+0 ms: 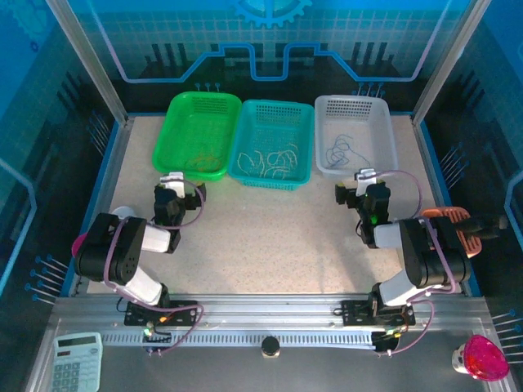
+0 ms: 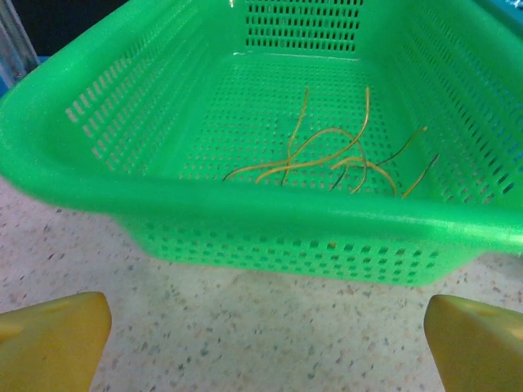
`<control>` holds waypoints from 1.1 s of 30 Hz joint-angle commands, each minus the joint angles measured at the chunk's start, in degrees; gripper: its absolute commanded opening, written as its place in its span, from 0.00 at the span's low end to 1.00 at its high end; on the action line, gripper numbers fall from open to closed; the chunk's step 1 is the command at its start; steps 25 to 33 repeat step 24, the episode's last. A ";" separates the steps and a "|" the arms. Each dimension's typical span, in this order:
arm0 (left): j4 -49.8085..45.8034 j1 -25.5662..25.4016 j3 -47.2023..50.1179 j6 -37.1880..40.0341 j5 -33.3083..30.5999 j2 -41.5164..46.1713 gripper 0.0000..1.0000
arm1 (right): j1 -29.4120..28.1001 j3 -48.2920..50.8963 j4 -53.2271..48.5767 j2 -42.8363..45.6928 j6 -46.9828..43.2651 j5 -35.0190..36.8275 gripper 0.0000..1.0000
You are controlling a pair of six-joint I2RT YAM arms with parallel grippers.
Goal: Untangle the cables
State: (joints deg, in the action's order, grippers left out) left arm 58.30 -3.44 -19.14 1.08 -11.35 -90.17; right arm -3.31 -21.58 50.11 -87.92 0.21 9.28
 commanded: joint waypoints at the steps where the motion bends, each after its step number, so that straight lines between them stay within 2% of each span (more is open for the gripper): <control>1: -5.01 2.14 -2.88 -0.73 4.57 0.86 0.99 | 0.33 -0.77 1.34 -0.04 0.81 -2.97 1.00; 5: -5.31 2.74 -3.01 -1.08 5.63 0.92 0.99 | -1.88 -0.95 1.31 -0.17 -0.49 1.27 1.00; 15: -5.00 2.78 -2.83 -0.98 5.60 1.04 0.99 | -1.21 -1.34 0.39 -0.09 -0.17 -0.29 1.00; 18: -5.05 2.77 -2.81 -0.94 5.81 1.05 0.99 | -0.02 -1.89 -0.95 -0.06 -0.07 -4.33 1.00; 33: -5.05 2.75 -2.78 -0.92 5.78 1.05 0.99 | -0.15 -1.53 -0.19 -0.06 -0.19 -4.20 1.00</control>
